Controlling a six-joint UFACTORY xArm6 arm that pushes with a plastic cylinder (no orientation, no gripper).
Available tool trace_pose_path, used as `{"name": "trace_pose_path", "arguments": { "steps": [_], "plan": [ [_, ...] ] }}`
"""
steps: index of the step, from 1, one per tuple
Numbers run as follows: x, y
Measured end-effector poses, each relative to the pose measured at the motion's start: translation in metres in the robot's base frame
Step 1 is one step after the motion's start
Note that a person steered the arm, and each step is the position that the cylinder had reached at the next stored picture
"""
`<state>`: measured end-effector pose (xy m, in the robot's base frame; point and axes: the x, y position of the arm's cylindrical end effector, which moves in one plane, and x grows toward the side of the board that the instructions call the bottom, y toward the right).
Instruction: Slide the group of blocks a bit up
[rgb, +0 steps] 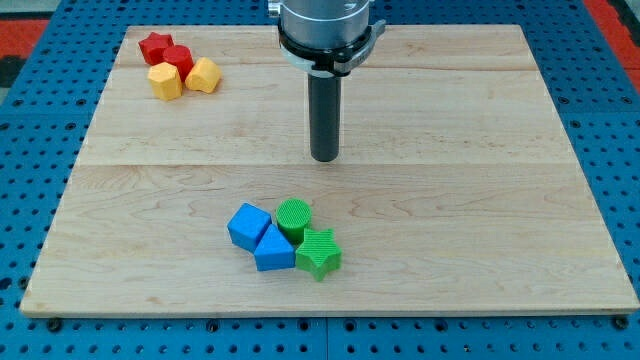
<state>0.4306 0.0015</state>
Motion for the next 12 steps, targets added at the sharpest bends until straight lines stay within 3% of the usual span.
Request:
{"name": "trace_pose_path", "arguments": {
  "steps": [3,4,5,6,7,8,9,10,11,12],
  "plan": [
    [0.018,0.088],
    [0.066,0.135],
    [0.120,0.131],
    [0.143,0.089],
    [0.138,0.090],
    [0.069,0.090],
    [0.046,0.091],
    [0.086,0.144],
    [0.156,0.159],
    [0.188,0.139]
  ]
}}
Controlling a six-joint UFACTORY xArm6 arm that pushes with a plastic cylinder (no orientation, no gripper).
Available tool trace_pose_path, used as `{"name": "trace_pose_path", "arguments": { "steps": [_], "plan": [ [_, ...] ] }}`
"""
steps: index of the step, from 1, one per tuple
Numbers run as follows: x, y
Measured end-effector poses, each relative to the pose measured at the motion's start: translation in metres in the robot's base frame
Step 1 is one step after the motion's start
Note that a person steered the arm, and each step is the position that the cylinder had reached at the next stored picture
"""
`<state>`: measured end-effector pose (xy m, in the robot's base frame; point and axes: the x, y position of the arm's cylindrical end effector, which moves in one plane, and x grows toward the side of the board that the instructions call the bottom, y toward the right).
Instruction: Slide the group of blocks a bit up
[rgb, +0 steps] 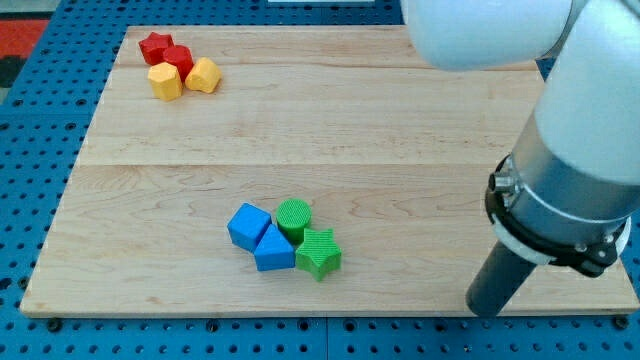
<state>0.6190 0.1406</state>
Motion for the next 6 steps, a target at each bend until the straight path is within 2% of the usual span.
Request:
{"name": "trace_pose_path", "arguments": {
  "steps": [2,4,6],
  "plan": [
    [-0.004,-0.144],
    [-0.046,-0.172],
    [-0.059,-0.237]
  ]
}}
